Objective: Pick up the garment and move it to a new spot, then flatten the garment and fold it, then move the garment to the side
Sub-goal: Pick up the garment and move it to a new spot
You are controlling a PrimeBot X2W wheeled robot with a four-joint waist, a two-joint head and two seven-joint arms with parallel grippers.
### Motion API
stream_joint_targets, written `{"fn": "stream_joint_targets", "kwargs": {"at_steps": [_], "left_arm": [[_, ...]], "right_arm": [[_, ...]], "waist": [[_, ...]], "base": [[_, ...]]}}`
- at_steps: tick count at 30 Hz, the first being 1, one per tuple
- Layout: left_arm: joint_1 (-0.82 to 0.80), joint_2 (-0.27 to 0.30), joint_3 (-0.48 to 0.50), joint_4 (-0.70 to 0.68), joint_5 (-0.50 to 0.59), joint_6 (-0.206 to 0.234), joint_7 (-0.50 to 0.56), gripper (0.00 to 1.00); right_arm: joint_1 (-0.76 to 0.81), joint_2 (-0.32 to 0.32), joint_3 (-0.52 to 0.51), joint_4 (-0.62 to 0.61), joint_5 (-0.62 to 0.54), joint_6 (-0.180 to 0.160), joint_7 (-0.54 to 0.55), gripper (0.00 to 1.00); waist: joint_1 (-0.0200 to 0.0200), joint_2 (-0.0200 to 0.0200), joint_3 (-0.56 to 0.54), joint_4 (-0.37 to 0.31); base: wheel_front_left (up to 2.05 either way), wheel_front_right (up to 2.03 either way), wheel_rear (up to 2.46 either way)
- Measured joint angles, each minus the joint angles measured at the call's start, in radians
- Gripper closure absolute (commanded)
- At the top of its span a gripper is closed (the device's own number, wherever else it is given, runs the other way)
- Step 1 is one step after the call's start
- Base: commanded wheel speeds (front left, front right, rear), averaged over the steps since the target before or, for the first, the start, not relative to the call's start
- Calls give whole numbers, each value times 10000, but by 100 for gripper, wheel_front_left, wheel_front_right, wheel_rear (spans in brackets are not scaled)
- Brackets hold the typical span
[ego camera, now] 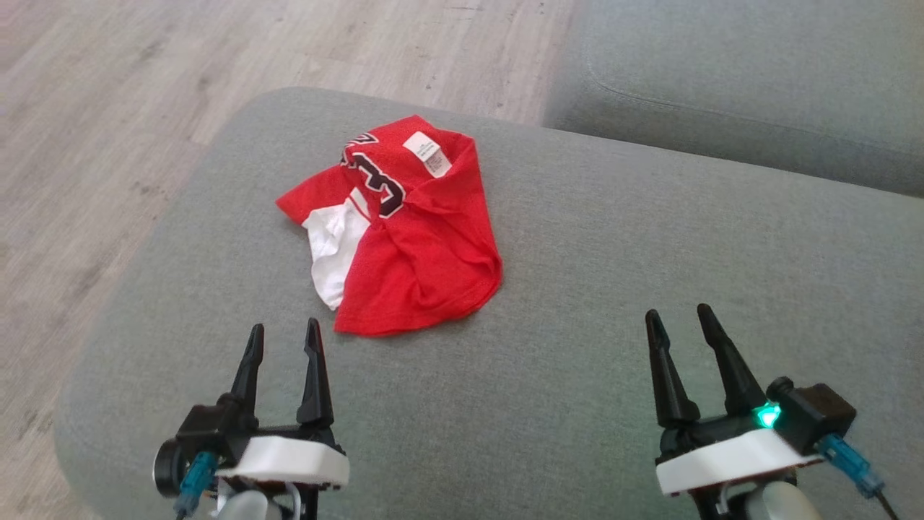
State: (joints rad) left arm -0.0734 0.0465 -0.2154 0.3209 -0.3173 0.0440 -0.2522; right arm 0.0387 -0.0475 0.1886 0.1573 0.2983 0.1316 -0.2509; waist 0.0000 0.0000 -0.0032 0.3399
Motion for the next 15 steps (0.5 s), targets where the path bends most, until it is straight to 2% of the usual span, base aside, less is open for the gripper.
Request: {"fn": "stream_joint_targets", "kwargs": {"at_steps": [5,10,15], "left_arm": [[10,0,52,-4,0,4,0,0],[-12,2,198,-27,2,-23,0,0],[-752,90,6,512,305,-514,4,0]], "right_arm": [[52,0,263,59,-88,-2,0,0],[78,0,276,59,-75,-2,0,0],[-38,0,136,17,-96,0,0,0]], "waist": [[0,0,-12,122],[0,0,183,-44],[0,0,632,-356]], "base": [[0,0,0],[0,0,0],[0,0,0]]}}
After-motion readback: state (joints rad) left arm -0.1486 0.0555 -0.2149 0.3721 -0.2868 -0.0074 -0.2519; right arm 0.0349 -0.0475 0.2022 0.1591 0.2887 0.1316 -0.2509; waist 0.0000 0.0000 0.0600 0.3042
